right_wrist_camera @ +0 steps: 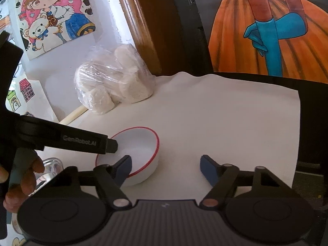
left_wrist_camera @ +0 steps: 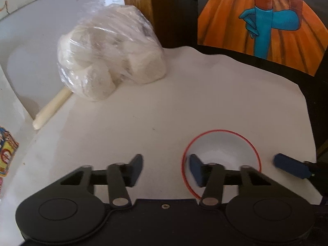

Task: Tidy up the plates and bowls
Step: 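Close both tools on the rim of the second white bowl, then lift the second white bowl with both tools and carry it over the steel bowl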

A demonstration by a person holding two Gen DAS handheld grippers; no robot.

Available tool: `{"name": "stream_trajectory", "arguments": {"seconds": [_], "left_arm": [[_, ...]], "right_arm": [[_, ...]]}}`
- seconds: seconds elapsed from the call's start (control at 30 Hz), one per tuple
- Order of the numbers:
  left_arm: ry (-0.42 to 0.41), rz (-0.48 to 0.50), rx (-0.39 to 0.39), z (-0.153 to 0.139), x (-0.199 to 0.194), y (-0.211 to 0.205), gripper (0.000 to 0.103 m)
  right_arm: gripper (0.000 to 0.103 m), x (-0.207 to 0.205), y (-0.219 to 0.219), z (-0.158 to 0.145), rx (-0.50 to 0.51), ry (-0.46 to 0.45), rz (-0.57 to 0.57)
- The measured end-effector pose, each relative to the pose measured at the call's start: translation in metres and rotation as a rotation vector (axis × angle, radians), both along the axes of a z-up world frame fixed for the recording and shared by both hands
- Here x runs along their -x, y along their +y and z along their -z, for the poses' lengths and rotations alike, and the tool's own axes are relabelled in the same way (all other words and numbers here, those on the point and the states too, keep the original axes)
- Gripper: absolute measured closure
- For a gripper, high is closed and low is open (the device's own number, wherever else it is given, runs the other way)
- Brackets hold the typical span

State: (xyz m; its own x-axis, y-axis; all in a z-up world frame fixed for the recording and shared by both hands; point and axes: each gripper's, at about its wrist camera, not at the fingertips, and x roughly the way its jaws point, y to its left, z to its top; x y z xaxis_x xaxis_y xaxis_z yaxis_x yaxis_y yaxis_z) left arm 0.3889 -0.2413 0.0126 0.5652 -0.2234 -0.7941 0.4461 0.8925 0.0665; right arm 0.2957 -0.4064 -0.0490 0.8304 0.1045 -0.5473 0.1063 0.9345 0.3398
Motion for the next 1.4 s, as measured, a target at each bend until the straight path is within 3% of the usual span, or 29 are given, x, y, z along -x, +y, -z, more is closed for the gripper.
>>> {"name": "stream_trajectory", "arguments": {"seconds": [0.23,0.37,0.53,1.0,1.4], "left_arm": [[0.037,0.007,0.034,0.002,0.001,0.0,0.073],[0.06,0.024,0.055,0.003,0.002,0.0,0.088],[0.073,0.042,0.069,0.006,0.006,0.0,0.092],[0.066,0.048,0.071,-0.004,0.032,0.01,0.091],[-0.012,0.043,0.147,-0.044,0.071,0.035,0.091]], "right_arm": [[0.047,-0.002,-0.001,0.0,-0.038,-0.004,-0.032],[0.06,-0.003,-0.002,0.001,-0.076,-0.012,-0.054],[0.069,-0.002,-0.003,0.004,-0.115,-0.022,-0.07],[0.074,0.01,-0.006,0.005,-0.19,-0.002,-0.069],[0.074,0.043,0.007,-0.026,-0.169,-0.072,-0.077]]}}
